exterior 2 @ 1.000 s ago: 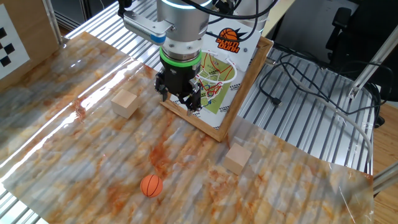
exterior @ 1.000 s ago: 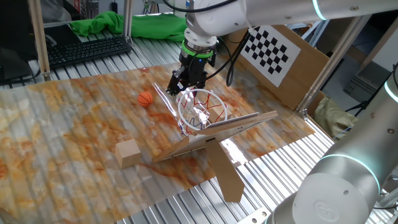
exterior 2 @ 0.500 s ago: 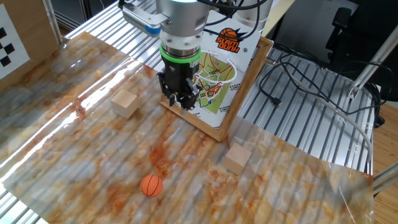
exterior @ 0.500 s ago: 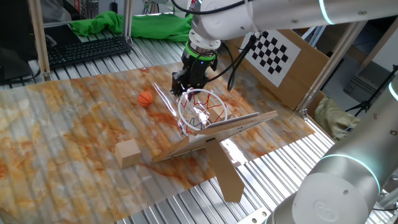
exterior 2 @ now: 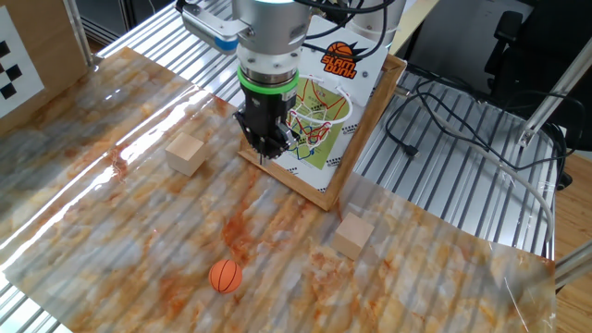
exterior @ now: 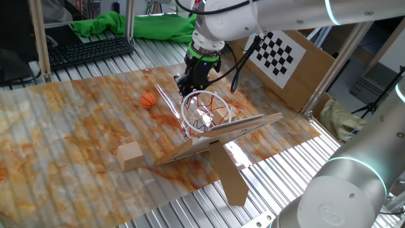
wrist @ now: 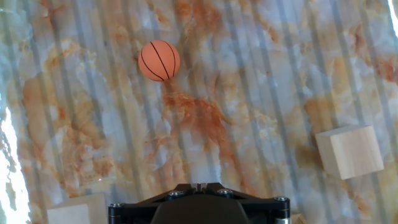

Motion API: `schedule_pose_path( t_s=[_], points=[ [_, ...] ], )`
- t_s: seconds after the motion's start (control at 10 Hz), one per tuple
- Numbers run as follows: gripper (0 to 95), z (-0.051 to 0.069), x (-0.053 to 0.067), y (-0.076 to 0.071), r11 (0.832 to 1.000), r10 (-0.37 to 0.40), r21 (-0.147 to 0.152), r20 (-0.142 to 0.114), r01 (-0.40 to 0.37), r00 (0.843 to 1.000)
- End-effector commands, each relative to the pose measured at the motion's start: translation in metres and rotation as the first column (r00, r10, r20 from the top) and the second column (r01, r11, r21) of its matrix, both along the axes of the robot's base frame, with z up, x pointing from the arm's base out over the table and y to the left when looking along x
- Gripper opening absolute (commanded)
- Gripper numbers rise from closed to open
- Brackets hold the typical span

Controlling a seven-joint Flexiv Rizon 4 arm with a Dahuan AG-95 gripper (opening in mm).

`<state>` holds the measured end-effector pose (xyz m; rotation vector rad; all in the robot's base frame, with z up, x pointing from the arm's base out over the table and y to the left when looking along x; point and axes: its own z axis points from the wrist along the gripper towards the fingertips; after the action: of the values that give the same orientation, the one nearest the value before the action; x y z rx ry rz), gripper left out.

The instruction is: Grab a basketball, release it and shoot it into the basket

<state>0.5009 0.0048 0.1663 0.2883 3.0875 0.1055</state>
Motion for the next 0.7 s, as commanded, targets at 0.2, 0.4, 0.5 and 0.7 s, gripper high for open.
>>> schedule_pose_path(
  t_s=[0.2,0.4,0.5,0.7],
  points=[
    [0.0,-0.002,0.008,0.002,1.0,0.01,0.012,-0.025,-0.01,1.0],
    [0.0,-0.005,0.016,0.008,1.0,0.008,0.011,-0.027,-0.008,1.0],
    [0.0,-0.008,0.023,0.011,1.0,0.006,0.011,-0.028,-0.006,1.0],
    [0.0,-0.013,0.036,0.014,1.0,0.007,0.01,-0.028,-0.006,1.0]
  ],
)
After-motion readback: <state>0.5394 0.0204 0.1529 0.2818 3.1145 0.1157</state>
